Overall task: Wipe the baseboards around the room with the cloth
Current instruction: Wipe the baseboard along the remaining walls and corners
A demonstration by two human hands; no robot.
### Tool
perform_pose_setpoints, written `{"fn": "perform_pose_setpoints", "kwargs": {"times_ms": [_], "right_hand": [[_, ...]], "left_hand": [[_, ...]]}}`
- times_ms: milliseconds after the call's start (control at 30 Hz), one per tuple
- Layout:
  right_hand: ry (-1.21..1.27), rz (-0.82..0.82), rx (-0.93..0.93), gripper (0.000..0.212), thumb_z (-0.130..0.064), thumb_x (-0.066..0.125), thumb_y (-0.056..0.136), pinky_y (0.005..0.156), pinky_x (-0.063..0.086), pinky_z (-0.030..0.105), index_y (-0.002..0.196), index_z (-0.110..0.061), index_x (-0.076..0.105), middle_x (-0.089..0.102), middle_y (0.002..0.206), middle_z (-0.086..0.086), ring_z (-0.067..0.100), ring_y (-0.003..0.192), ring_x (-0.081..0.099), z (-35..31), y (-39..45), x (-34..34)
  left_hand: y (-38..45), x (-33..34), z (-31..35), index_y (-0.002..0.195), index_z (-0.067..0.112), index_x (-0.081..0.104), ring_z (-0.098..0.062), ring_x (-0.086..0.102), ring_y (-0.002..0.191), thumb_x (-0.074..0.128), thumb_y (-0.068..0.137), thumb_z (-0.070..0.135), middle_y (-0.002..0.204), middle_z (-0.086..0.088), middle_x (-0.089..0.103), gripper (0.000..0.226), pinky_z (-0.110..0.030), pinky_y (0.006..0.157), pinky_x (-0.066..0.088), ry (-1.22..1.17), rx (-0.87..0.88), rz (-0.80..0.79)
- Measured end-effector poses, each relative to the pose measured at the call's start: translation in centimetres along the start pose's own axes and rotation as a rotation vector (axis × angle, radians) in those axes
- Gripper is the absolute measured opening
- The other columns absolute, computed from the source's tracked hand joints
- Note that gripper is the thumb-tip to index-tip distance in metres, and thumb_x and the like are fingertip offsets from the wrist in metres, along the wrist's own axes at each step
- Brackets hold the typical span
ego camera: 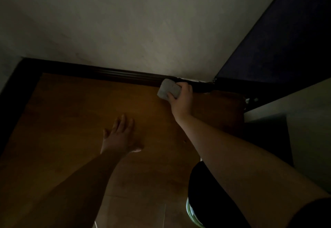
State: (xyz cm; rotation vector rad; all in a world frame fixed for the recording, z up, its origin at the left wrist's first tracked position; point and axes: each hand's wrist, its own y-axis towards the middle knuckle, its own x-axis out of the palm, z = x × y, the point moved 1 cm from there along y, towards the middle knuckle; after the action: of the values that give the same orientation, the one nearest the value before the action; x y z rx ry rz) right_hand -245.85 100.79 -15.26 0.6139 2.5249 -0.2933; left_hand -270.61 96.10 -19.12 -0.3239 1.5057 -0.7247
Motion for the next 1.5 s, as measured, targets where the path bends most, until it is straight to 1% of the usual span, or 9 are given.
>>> {"fn": "perform_pose_setpoints", "kwargs": {"times_ms": [300,433,633,767,900,1100,1200,1333,1500], "right_hand": [[-0.174,0.165,0.083,0.042,-0.024,0.073,0.086,0.089,0.046,0.033,0.12,-0.007,0.056,0.051,0.126,0.015,0.031,0.11,0.057,4.3,0.9,-8.2],[-0.386,0.193,0.07,0.044,-0.044,0.069,0.081,0.088,0.051,0.044,0.116,-0.021,0.059,0.058,0.118,0.009,0.032,0.103,0.059,5.3,1.5,-11.2],[-0.296,0.311,0.342,0.056,-0.037,0.072,0.083,0.095,0.048,0.051,0.128,-0.009,0.051,0.048,0.133,0.02,0.041,0.117,0.053,6.6,1.5,-12.5],[-0.482,0.076,0.152,0.051,-0.028,0.075,0.082,0.091,0.048,0.045,0.124,-0.01,0.052,0.049,0.129,0.016,0.037,0.113,0.055,4.5,-0.5,-10.9],[-0.38,-0.107,-0.015,0.047,-0.023,0.077,0.082,0.09,0.046,0.032,0.122,-0.011,0.055,0.05,0.126,0.01,0.028,0.113,0.056,0.3,-2.5,-5.4],[-0.143,-0.189,-0.185,0.035,-0.022,0.074,0.087,0.085,0.046,0.024,0.116,-0.012,0.056,0.047,0.114,0.001,0.014,0.097,0.054,-6.0,-2.7,1.9],[-0.098,-0.223,-0.241,0.035,-0.021,0.073,0.087,0.086,0.041,0.019,0.117,-0.013,0.056,0.045,0.114,-0.004,0.004,0.096,0.047,-7.8,-2.4,4.8],[-0.066,-0.27,-0.262,0.039,-0.019,0.074,0.086,0.087,0.04,0.018,0.119,-0.011,0.055,0.049,0.121,0.004,0.005,0.101,0.047,-9.5,-2.6,8.2],[-0.038,-0.311,-0.306,0.04,-0.019,0.074,0.087,0.088,0.042,0.02,0.122,-0.01,0.055,0.049,0.122,0.005,0.009,0.104,0.049,-11.1,-3.5,11.4]], "left_hand": [[0.0,-0.2,0.0,0.156,0.034,-0.013,-0.026,-0.019,0.15,0.067,0.07,0.076,0.162,-0.001,-0.028,0.125,-0.067,0.115,0.012,-0.012,0.016,0.01],[0.0,-0.3,0.2,0.156,0.031,-0.014,-0.027,-0.019,0.15,0.066,0.07,0.076,0.162,-0.003,-0.027,0.125,-0.067,0.115,0.014,0.004,0.011,0.015],[-0.1,-1.1,0.8,0.157,0.029,-0.009,-0.03,-0.013,0.151,0.068,0.079,0.066,0.164,-0.005,-0.022,0.115,-0.061,0.118,0.016,-0.018,0.004,-0.036],[-0.8,-2.3,-0.2,0.157,0.036,-0.005,-0.029,-0.006,0.152,0.059,0.083,0.068,0.165,-0.004,-0.016,0.103,-0.059,0.118,0.016,0.03,0.038,-0.059],[-0.9,-2.9,-2.9,0.156,0.038,-0.007,-0.031,-0.007,0.152,0.065,0.081,0.065,0.165,-0.005,-0.016,0.108,-0.063,0.116,0.018,0.046,0.01,-0.081],[-0.6,-3.8,-7.9,0.156,0.036,-0.011,-0.029,-0.008,0.152,0.069,0.078,0.065,0.165,-0.001,-0.017,0.116,-0.064,0.116,0.016,0.003,-0.063,-0.057],[-1.5,-2.9,-11.5,0.155,0.035,-0.017,-0.028,-0.007,0.152,0.07,0.069,0.074,0.165,0.002,-0.018,0.128,-0.064,0.115,0.02,-0.035,-0.232,-0.03],[-3.3,-1.3,-14.6,0.154,0.03,-0.021,-0.033,-0.008,0.152,0.073,0.055,0.082,0.164,-0.008,-0.02,0.146,-0.062,0.115,0.023,-0.155,-0.472,-0.04],[-3.5,-0.4,-15.3,0.154,0.023,-0.021,-0.038,-0.01,0.151,0.077,0.053,0.079,0.161,-0.021,-0.02,0.152,-0.058,0.118,0.02,-0.237,-0.513,0.002]]}}
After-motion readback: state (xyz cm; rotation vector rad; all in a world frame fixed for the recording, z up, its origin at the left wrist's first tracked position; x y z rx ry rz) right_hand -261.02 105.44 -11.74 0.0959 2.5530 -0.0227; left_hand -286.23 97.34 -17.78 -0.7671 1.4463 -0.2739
